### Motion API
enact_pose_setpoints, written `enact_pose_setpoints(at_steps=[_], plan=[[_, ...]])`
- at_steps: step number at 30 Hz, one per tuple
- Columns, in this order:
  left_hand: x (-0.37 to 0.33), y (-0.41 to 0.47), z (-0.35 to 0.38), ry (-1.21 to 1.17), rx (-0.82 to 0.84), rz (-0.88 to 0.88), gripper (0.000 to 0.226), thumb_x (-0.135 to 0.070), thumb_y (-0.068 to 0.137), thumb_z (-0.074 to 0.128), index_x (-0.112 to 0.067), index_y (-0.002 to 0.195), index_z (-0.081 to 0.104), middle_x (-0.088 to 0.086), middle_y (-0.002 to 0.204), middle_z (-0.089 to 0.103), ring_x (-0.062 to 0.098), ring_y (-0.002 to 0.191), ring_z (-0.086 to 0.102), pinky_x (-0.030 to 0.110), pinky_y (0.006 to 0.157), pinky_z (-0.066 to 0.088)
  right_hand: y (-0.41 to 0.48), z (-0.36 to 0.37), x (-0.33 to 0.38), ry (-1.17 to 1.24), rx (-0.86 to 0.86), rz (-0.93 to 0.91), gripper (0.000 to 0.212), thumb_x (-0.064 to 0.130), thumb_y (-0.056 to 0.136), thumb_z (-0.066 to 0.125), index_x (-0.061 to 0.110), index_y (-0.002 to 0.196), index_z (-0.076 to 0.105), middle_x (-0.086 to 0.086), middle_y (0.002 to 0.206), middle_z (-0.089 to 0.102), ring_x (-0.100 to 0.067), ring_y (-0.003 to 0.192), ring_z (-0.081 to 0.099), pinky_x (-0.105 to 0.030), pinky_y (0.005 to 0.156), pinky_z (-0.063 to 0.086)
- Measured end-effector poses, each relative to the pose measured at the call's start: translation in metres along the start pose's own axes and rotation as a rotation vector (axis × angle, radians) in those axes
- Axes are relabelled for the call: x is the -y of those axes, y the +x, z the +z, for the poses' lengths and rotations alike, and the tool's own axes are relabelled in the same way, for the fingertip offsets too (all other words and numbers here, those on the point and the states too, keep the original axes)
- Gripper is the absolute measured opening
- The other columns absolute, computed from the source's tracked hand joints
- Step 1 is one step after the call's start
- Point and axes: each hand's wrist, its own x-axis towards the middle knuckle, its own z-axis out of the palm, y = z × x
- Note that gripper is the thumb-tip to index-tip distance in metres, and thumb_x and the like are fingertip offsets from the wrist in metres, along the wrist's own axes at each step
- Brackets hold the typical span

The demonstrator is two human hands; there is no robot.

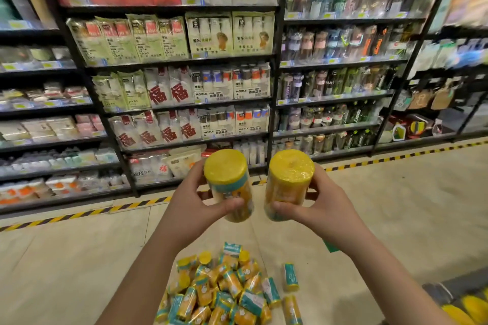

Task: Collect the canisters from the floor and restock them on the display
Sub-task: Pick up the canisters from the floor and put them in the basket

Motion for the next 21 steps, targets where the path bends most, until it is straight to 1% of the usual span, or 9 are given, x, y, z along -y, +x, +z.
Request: enact_pose_setpoints(at_steps=[3, 5, 7, 11, 13, 15, 16, 19, 21], plan=[[-0.002, -0.002, -0.013, -0.026, -0.032, -0.024, 0.085, -0.047, 0.060, 0.090, -0.051, 0.134, 0.049, -0.026, 0.124, 0.063, 0.001, 0.116, 0.060, 0.022, 0.089, 0.051, 0.007, 0.004, 0.011, -0.003, -0.001, -0.015, 0.079, 0.056, 0.060, 0.091, 0.049, 0.127, 0.050, 0.027, 0.117, 0.065, 0.002, 0.111, 0.059, -0.031, 0.095, 0.053], [-0.004, -0.004, -0.022, -0.035, -0.054, -0.040, 0.080, -0.049, 0.059, 0.090, -0.060, 0.127, 0.049, -0.031, 0.120, 0.063, 0.001, 0.112, 0.061, 0.024, 0.086, 0.052, 0.012, 0.008, 0.018, 0.017, 0.001, -0.020, 0.081, 0.062, 0.058, 0.089, 0.048, 0.128, 0.050, 0.026, 0.117, 0.065, 0.001, 0.111, 0.059, -0.036, 0.097, 0.053], [-0.004, -0.007, -0.035, -0.022, -0.079, -0.044, 0.075, -0.052, 0.057, 0.088, -0.065, 0.120, 0.049, -0.036, 0.115, 0.062, -0.002, 0.109, 0.061, 0.021, 0.084, 0.051, 0.017, 0.016, 0.025, 0.027, 0.016, -0.036, 0.083, 0.068, 0.055, 0.086, 0.051, 0.127, 0.049, 0.026, 0.118, 0.064, 0.000, 0.112, 0.059, -0.038, 0.097, 0.053], [-0.003, -0.022, -0.054, -0.006, -0.151, -0.076, 0.079, -0.054, 0.058, 0.087, -0.057, 0.127, 0.051, -0.029, 0.118, 0.064, -0.004, 0.109, 0.061, 0.023, 0.086, 0.053, 0.022, 0.033, 0.034, 0.044, 0.070, -0.094, 0.076, 0.066, 0.057, 0.087, 0.054, 0.123, 0.050, 0.034, 0.114, 0.062, 0.004, 0.109, 0.058, -0.033, 0.095, 0.053], [-0.007, -0.036, -0.058, -0.003, -0.194, -0.091, 0.078, -0.052, 0.060, 0.085, -0.051, 0.130, 0.051, -0.024, 0.120, 0.064, -0.004, 0.105, 0.063, 0.018, 0.080, 0.054, 0.023, 0.039, 0.039, 0.065, 0.115, -0.121, 0.076, 0.065, 0.058, 0.087, 0.052, 0.124, 0.052, 0.036, 0.112, 0.061, 0.006, 0.106, 0.059, -0.030, 0.092, 0.052], [-0.015, -0.051, -0.059, -0.015, -0.248, -0.112, 0.076, -0.047, 0.063, 0.084, -0.044, 0.131, 0.052, -0.018, 0.121, 0.065, -0.007, 0.097, 0.065, 0.011, 0.071, 0.053, 0.022, 0.044, 0.042, 0.107, 0.163, -0.146, 0.075, 0.063, 0.058, 0.088, 0.048, 0.124, 0.054, 0.030, 0.112, 0.065, 0.005, 0.103, 0.061, -0.030, 0.091, 0.053], [-0.019, -0.060, -0.060, -0.023, -0.278, -0.125, 0.073, -0.044, 0.064, 0.084, -0.043, 0.130, 0.053, -0.015, 0.121, 0.065, -0.009, 0.096, 0.065, 0.009, 0.069, 0.052, 0.021, 0.046, 0.045, 0.127, 0.191, -0.159, 0.075, 0.062, 0.058, 0.087, 0.047, 0.125, 0.055, 0.029, 0.111, 0.066, 0.005, 0.102, 0.062, -0.029, 0.090, 0.053], [-0.029, -0.088, -0.059, -0.002, -0.367, -0.163, 0.066, -0.043, 0.066, 0.084, -0.048, 0.125, 0.054, -0.013, 0.121, 0.067, -0.005, 0.100, 0.066, 0.015, 0.073, 0.055, 0.018, 0.050, 0.053, 0.151, 0.278, -0.223, 0.074, 0.063, 0.059, 0.084, 0.048, 0.125, 0.053, 0.035, 0.108, 0.064, 0.011, 0.102, 0.058, -0.020, 0.084, 0.048], [-0.036, -0.109, -0.055, 0.016, -0.456, -0.184, 0.069, -0.044, 0.064, 0.085, -0.046, 0.126, 0.055, -0.014, 0.119, 0.068, -0.002, 0.104, 0.066, 0.019, 0.075, 0.056, 0.016, 0.052, 0.058, 0.145, 0.331, -0.265, 0.072, 0.064, 0.062, 0.082, 0.048, 0.125, 0.051, 0.031, 0.111, 0.062, 0.008, 0.104, 0.057, -0.023, 0.083, 0.046]])
